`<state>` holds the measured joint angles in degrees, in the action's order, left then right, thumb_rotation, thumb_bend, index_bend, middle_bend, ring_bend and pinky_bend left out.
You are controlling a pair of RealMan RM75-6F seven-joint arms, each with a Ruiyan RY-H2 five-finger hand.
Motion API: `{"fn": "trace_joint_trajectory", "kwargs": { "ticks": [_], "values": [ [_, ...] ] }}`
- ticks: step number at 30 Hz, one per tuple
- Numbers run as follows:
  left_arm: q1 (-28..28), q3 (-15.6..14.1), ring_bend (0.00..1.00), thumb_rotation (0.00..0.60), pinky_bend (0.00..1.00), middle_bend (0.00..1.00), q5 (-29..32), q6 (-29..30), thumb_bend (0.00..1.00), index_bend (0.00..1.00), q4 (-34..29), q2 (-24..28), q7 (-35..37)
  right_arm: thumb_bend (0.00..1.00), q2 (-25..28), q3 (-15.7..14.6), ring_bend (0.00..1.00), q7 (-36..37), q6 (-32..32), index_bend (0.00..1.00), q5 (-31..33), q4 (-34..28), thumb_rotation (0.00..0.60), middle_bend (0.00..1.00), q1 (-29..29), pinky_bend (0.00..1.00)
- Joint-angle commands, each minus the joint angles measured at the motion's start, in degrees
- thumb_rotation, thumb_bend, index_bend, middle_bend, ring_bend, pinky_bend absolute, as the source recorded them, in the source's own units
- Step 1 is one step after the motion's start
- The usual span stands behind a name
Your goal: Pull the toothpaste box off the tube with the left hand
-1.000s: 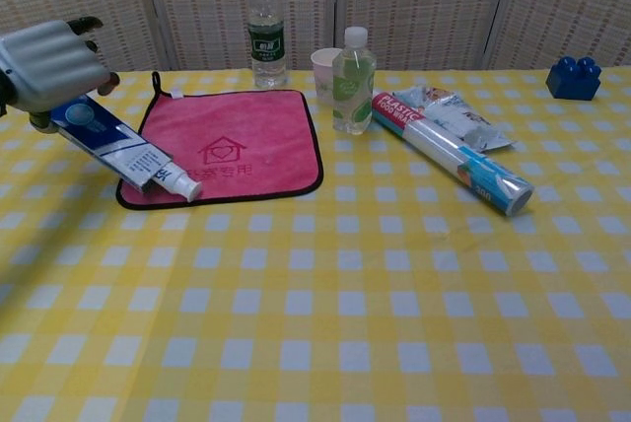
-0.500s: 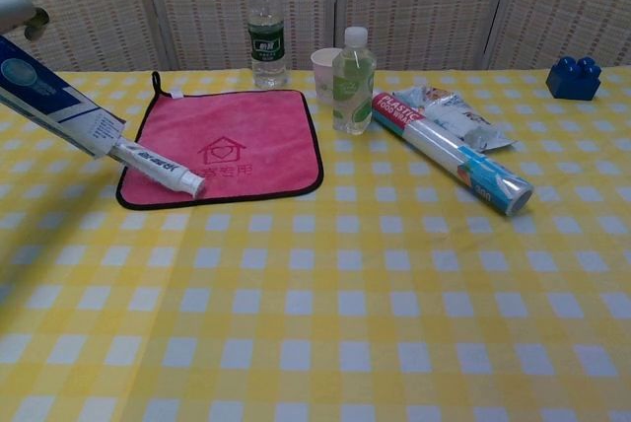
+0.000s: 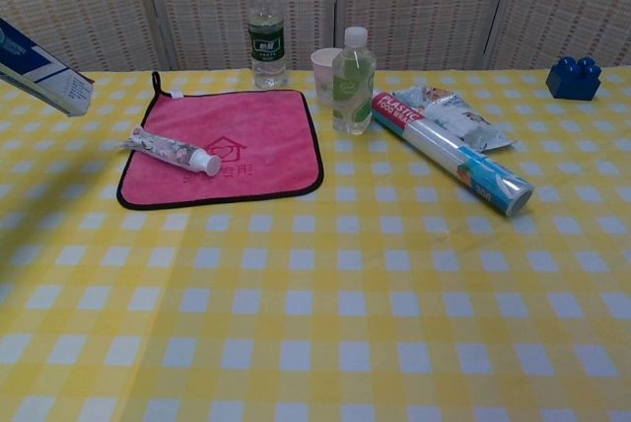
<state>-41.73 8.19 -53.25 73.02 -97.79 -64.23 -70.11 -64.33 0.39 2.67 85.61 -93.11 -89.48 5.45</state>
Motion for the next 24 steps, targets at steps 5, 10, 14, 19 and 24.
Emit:
{"fn": "trace_joint_trajectory", "kwargs": {
  "ticks": [5,10,14,19,24],
  "values": [
    [0.2,-1.5,0.29,0.6,0.0,0.49,-7.9,-7.1,0.18,0.41,-2.9,2.9,14.5,0.39,0.0,0.1,0.18,-0.1,-0.2,0.37,-0.1,0.0,0.6,0.29,0.3,0.22],
    [-0.5,-2.5,0.29,0.6,0.0,0.48,-10.9,-13.6,0.18,0.41,-4.8,4.1,23.7,0.39,0.0,0.1,0.18,0.0,-0.2,0.37,0.1,0.0,0.6,0.29,0.2,0.22],
    [-0.8,-3.9,0.29,0.6,0.0,0.48,-14.3,-16.8,0.18,0.41,-5.0,3.4,28.8,0.39,0.0,0.1,0.18,0.2,-0.2,0.37,0.3,0.2,0.6,0.29,0.1,0.22],
    [-1.1,-5.2,0.29,0.6,0.0,0.49,-16.1,-21.4,0.18,0.41,-5.1,2.4,35.8,0.39,-0.1,0.1,0.18,0.6,0.1,0.37,0.4,0.6,0.6,0.29,-0.1,0.22],
    [-1.7,-5.8,0.28,0.6,0.0,0.44,-15.8,-25.4,0.18,0.34,-4.4,2.5,41.2,0.39,0.0,0.0,0.18,0.9,0.4,0.37,0.4,0.7,0.6,0.29,-0.3,0.22]
  ]
}}
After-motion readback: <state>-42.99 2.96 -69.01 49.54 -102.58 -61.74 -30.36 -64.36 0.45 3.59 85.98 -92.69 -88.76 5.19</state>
